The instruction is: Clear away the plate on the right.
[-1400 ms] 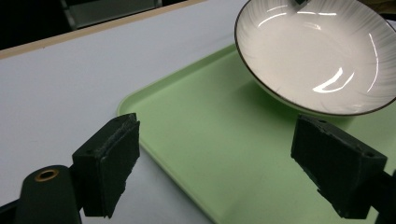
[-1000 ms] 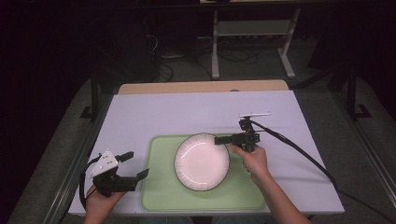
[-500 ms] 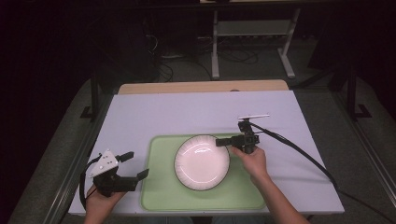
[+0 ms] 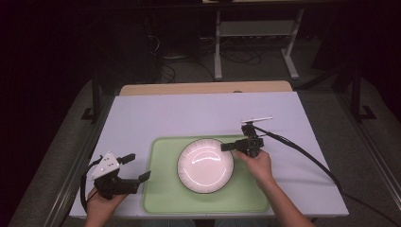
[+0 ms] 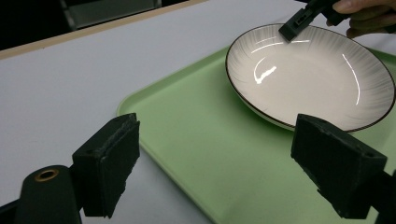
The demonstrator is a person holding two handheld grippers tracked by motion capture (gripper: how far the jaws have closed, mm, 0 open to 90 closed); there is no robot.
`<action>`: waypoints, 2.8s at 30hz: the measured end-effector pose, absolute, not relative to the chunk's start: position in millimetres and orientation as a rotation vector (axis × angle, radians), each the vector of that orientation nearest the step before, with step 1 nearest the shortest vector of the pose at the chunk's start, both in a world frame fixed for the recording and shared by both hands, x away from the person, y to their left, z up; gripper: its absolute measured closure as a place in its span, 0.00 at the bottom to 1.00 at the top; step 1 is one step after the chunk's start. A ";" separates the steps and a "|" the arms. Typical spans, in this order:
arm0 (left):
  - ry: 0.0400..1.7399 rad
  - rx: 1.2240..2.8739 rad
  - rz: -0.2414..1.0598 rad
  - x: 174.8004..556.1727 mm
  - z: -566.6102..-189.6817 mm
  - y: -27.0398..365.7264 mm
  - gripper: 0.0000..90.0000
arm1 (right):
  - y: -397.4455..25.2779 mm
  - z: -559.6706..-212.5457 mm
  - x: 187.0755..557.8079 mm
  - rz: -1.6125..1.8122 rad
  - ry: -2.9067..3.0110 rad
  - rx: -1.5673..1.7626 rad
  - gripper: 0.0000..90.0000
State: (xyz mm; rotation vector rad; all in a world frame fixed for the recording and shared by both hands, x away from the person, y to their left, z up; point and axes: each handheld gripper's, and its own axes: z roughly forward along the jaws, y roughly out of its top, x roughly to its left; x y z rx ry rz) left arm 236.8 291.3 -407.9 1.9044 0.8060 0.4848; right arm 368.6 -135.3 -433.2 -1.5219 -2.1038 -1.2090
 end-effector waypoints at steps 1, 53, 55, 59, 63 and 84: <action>0.806 1.903 0.485 236.7 -407.9 291.0 0.17 | -135.8 -433.9 368.5 -1.203 -2.108 -1.523 0.91; 0.810 1.922 0.477 238.2 -410.4 289.0 0.17 | -157.3 -421.4 348.9 -1.291 -2.341 -1.484 0.57; 0.809 1.923 0.476 238.2 -410.6 288.7 0.17 | -159.0 -420.0 348.0 -1.302 -2.347 -1.484 0.55; 0.807 1.925 0.476 238.4 -410.7 288.3 0.17 | -171.1 -415.2 343.4 -1.370 -2.377 -1.492 0.51; 0.810 1.925 0.474 238.7 -411.1 288.2 0.17 | -181.2 -412.2 339.0 -1.438 -2.395 -1.502 0.46; 0.818 1.928 0.469 239.8 -412.6 287.3 0.17 | -212.5 -395.3 315.7 -1.637 -2.636 -1.432 0.31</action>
